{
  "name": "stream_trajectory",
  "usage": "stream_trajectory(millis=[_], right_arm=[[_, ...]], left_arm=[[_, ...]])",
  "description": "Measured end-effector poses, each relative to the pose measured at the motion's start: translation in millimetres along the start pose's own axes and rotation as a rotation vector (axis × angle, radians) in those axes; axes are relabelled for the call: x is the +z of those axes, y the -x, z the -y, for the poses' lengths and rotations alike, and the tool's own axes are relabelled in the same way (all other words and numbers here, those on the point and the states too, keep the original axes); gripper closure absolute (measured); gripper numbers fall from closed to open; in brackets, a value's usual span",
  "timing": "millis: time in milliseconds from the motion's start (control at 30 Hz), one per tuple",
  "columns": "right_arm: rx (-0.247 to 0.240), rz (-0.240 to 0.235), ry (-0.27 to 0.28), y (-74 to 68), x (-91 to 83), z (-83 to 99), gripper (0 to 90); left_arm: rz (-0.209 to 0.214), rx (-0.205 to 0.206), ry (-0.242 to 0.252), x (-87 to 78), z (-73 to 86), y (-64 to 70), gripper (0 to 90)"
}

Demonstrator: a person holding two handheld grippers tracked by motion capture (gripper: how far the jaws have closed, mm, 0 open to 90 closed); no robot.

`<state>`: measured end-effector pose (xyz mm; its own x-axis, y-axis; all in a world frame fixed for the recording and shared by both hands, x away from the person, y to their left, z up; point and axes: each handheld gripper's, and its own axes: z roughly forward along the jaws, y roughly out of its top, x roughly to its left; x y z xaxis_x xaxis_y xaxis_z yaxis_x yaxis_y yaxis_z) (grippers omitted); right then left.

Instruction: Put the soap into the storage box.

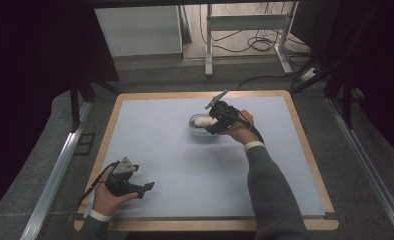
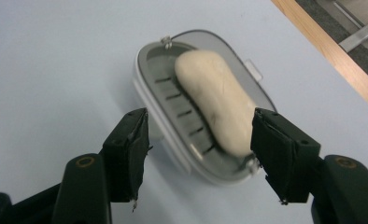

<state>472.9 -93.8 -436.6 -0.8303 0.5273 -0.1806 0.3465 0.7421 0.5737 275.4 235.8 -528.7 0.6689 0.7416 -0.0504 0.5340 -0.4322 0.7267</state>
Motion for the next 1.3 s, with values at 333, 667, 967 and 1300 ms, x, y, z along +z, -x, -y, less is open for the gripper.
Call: stream_trajectory(millis=[333,667,967,1300], right_arm=[[0.072,0.008,0.055,-3.2,-19.2,49.5,34.9],[0.145,0.02,0.087,-13.5,-32.3,102.9,32.3],[0.202,0.033,0.119,-30.9,-46.9,150.3,30.7],[0.255,0.064,0.164,-32.4,-59.5,173.8,29.9]], left_arm=[[-0.003,-0.002,-0.004,1.3,0.1,0.7,10.7],[-0.013,0.001,-0.005,2.2,0.2,0.6,10.6],[-0.023,0.002,-0.003,0.2,0.1,-0.5,10.6],[-0.029,-0.001,-0.001,0.8,-0.1,-0.1,10.6]])
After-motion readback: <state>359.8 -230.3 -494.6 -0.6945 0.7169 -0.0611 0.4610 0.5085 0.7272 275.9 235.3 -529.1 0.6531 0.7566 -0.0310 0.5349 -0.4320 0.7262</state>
